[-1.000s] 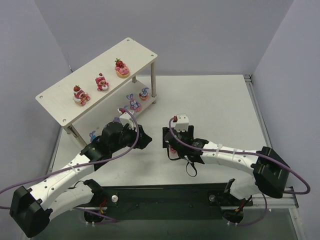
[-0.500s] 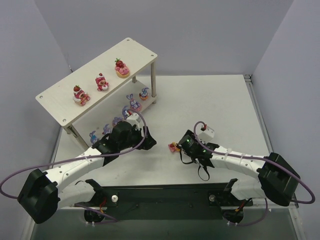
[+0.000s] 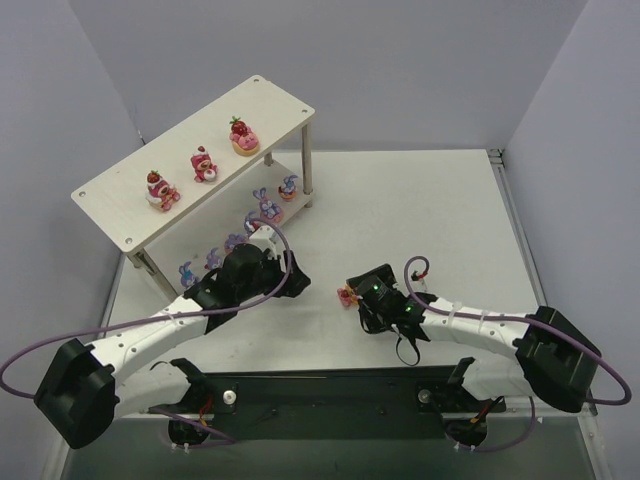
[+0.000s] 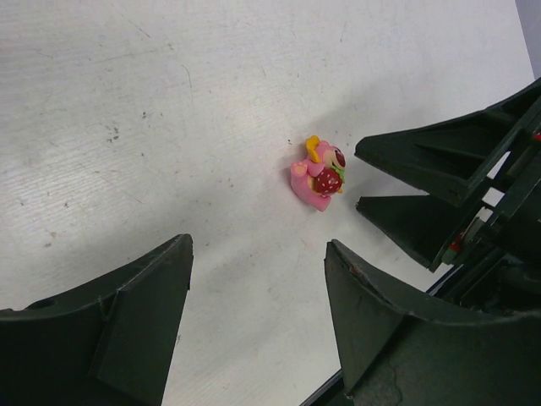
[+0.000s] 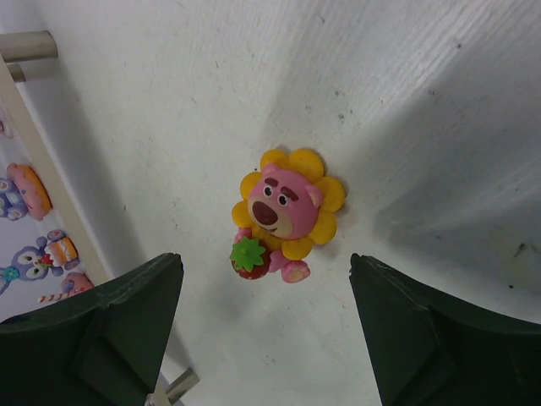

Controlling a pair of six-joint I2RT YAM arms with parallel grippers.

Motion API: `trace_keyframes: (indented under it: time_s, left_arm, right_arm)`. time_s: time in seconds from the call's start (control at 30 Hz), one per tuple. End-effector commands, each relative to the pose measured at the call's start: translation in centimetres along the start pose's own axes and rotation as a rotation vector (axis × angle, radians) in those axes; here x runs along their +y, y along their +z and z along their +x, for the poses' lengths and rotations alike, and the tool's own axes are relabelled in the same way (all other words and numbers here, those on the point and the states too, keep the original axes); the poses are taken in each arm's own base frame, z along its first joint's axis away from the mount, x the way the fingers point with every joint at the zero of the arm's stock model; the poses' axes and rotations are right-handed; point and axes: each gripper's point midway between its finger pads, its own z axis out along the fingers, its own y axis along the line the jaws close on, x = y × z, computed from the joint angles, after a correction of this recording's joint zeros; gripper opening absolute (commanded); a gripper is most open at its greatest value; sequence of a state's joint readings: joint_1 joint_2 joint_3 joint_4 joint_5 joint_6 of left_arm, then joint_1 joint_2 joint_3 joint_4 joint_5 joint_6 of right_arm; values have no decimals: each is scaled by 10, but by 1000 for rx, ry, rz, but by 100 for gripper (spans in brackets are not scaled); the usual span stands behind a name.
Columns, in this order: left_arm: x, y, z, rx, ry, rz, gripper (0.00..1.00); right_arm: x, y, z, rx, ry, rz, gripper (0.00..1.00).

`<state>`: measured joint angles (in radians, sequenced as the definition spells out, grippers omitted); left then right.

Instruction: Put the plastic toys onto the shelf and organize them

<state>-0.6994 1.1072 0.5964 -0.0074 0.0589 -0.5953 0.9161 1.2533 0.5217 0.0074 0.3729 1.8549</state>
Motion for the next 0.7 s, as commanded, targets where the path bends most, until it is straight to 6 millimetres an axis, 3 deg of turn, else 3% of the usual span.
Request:
trace_keyframes:
  time_s: [0.0, 0.47, 0.63, 0.67]
  left_arm:
    - [1, -12, -23, -95, 5, -40, 73]
    - [11, -30, -34, -158, 16, -89, 76]
    - [11, -32, -34, -158, 18, -89, 77]
    - [11, -33, -34, -160, 18, -87, 77]
  right_arm:
    - [16, 4, 12, 22, 164, -28, 82]
    - [-11, 33, 4, -75, 236, 19, 73]
    - [-20, 35, -1, -99, 243, 33, 64]
    - [-21, 35, -2, -101, 241, 38, 55]
